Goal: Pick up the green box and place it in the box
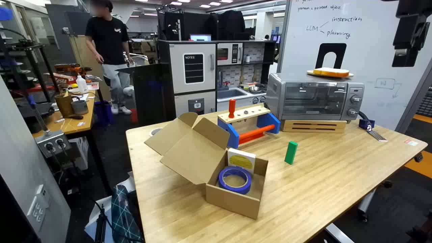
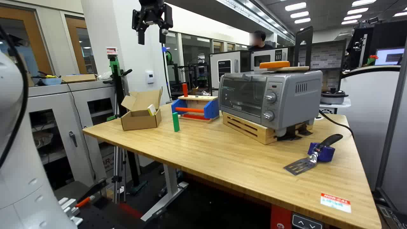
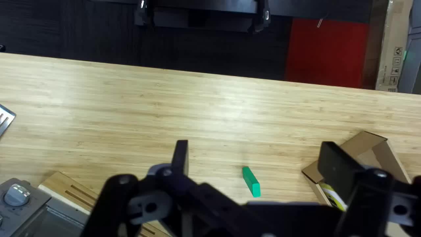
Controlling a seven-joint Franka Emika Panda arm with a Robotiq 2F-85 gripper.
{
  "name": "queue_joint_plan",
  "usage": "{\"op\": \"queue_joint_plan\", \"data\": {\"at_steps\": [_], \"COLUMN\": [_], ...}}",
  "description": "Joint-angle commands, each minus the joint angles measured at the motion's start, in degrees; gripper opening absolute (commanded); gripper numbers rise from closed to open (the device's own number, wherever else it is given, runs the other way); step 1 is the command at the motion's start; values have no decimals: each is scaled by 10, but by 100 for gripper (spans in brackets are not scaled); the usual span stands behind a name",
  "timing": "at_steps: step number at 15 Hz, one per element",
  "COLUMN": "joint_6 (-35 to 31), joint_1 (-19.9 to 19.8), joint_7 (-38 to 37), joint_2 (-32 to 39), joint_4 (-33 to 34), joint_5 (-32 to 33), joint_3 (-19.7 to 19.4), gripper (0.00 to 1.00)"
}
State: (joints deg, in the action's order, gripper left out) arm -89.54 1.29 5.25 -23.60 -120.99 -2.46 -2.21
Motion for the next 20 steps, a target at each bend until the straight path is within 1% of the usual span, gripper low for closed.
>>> {"op": "queue_joint_plan", "data": {"at_steps": [1, 14, 17, 20], "joint_6": [1, -5, -8, -12], "joint_1": [-4, -3, 3, 13], "joint_7": [1, 3, 10, 9], "joint_2": [0, 9, 26, 61], "joint_4": [1, 0, 3, 22], "joint_5": [-1, 7, 8, 7], "joint_3": [3, 5, 13, 27], "gripper": [100, 100, 100, 100]}}
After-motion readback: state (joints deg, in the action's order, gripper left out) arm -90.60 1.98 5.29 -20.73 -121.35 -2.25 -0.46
